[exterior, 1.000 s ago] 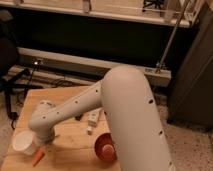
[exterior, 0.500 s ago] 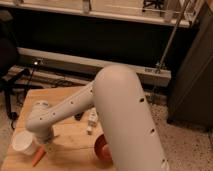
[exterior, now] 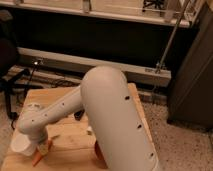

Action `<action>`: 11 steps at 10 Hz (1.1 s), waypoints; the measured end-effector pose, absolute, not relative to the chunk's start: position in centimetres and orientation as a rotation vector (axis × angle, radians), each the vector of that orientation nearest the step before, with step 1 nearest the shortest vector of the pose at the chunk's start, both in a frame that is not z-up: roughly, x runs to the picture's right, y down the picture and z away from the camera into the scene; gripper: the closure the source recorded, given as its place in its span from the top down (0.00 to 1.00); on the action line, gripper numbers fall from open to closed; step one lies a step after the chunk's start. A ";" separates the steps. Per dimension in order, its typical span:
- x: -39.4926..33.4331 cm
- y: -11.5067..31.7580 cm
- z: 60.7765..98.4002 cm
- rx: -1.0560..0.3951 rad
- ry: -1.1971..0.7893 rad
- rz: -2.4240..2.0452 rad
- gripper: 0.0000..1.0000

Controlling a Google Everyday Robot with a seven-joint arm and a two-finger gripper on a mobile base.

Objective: Place the pepper in the ceramic cup

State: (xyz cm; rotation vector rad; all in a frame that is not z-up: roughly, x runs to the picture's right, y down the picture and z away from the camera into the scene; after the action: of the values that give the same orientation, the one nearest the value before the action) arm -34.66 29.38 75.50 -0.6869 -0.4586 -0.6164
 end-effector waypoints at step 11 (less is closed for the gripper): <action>-31.4 30.9 75.8 -0.754 -0.418 -0.616 0.05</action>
State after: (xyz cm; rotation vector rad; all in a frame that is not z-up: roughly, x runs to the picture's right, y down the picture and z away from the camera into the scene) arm -31.41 30.86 75.79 -0.7538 -0.4182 -0.6156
